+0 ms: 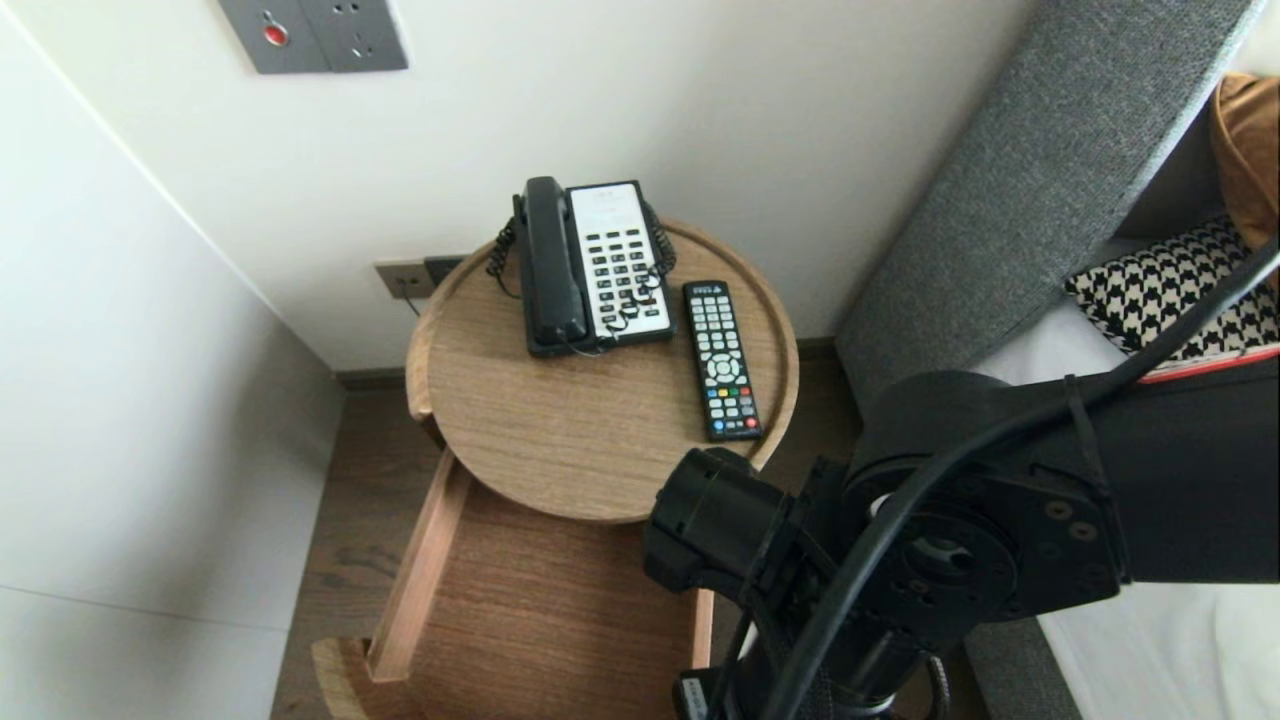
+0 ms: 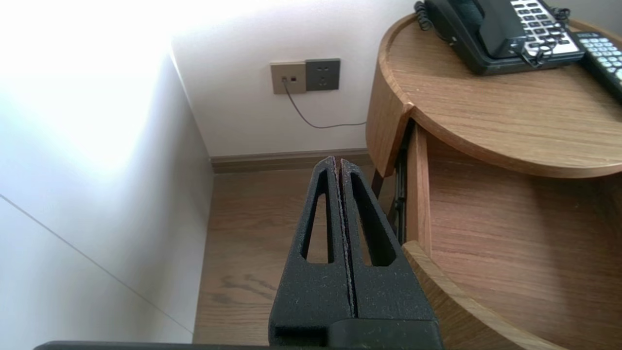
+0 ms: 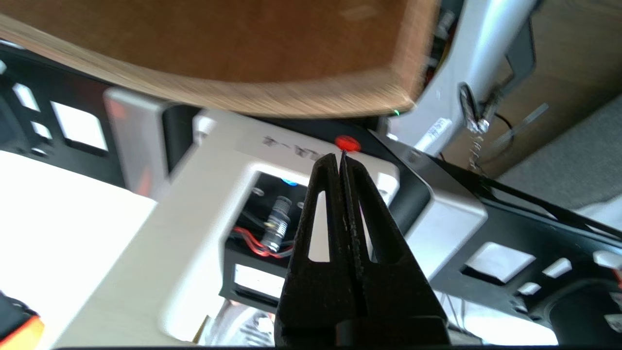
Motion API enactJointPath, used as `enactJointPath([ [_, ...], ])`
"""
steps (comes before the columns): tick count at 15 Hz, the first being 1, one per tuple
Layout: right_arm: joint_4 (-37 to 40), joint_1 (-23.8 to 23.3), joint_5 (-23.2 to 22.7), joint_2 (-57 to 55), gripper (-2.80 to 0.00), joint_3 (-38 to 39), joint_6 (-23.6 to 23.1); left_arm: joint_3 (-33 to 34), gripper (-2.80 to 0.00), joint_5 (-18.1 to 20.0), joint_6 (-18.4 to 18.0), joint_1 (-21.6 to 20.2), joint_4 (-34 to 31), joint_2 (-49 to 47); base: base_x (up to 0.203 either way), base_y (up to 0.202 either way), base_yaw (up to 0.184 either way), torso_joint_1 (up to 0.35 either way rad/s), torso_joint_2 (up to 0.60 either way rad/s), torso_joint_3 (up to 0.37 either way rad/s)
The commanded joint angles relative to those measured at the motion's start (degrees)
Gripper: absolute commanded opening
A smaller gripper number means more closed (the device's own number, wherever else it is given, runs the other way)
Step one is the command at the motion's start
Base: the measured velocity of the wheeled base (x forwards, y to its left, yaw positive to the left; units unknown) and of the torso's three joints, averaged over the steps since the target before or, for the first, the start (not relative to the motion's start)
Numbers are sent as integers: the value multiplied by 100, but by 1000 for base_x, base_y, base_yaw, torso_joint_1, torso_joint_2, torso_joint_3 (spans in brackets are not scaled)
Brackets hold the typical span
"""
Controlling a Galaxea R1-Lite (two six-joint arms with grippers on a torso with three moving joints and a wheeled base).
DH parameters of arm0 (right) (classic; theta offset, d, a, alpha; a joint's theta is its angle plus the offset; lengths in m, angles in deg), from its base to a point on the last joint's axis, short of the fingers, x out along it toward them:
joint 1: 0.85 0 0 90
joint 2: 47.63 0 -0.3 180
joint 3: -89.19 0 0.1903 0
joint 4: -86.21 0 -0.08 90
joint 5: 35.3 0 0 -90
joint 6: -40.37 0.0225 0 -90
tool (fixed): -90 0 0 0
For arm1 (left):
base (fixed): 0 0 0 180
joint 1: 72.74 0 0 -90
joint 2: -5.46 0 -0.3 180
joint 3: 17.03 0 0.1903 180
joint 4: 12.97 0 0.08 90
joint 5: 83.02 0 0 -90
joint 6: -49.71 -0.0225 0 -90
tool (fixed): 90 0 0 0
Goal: Close the nightstand drawer
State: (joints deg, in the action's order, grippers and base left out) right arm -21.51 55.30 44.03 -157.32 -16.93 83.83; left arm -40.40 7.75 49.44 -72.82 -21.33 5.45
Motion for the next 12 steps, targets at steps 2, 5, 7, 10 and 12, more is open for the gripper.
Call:
enactJointPath([
  [2, -194, -11, -28, 132, -280, 452, -18, 229, -280, 2, 0, -1, 11, 19, 0, 0, 0, 0, 0, 0],
  [5, -376, 27, -35, 89, -280, 712, -162, 229, -280, 2, 0, -1, 11, 19, 0, 0, 0, 0, 0, 0],
  [7, -409, 45, -40, 31, -280, 689, -185, 229, -280, 2, 0, -1, 11, 19, 0, 0, 0, 0, 0, 0],
  [10, -481, 79, -40, -150, -280, 657, -188, 229, -280, 2, 0, -1, 11, 19, 0, 0, 0, 0, 0, 0],
  [12, -584, 72, -41, -236, -280, 652, -188, 229, -280, 2, 0, -1, 11, 19, 0, 0, 0, 0, 0, 0],
])
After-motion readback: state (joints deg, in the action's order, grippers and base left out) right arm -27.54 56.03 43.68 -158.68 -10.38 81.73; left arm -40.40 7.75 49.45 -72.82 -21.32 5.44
